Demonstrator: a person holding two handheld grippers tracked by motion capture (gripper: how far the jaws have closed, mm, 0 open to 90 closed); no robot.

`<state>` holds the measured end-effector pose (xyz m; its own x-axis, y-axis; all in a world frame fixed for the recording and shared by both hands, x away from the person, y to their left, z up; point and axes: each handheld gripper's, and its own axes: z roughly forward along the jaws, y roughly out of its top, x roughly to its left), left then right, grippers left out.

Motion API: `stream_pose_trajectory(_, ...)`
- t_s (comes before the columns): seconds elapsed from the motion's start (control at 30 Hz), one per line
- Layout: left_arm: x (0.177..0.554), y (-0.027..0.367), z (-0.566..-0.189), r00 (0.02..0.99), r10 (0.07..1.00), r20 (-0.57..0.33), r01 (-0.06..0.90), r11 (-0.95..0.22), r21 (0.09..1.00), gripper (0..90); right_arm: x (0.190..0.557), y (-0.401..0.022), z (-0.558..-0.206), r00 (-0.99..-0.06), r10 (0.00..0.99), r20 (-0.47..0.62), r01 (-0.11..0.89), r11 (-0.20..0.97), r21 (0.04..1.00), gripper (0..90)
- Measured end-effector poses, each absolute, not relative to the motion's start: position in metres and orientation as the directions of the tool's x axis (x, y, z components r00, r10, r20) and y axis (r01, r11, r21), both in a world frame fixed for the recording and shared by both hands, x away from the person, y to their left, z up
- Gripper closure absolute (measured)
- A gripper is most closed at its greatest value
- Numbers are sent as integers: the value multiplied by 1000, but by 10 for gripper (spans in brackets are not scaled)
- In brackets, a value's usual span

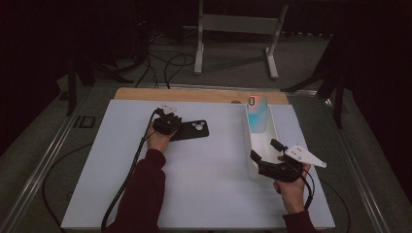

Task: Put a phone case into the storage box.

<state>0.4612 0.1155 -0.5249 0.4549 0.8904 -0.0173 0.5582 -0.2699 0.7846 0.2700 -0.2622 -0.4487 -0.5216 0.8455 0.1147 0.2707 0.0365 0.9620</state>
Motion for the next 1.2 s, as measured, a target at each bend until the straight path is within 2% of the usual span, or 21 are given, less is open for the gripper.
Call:
stream_pose_trajectory(0.17, 470, 110, -527, 459, 888, -34, 581, -271, 768, 892, 270, -262, -447, -525, 843, 115, 267, 36, 963, 96)
stream_pose_trajectory(0.4, 481, 94, -531, 477, 879, -26, 607, -307, 733, 897, 268, -264, -445, -522, 845, 116, 261, 29, 965, 96)
stream_pose_trajectory(0.67, 489, 94, -533, 435, 899, -45, 650, -279, 707, 897, 267, -265, -445, -518, 847, 119, 261, 24, 965, 96)
stream_pose_trajectory(1.2, 473, 96, -528, 504, 861, -59, 690, -361, 628, 900, 265, -265, -444, -514, 850, 119, 261, 22, 965, 97)
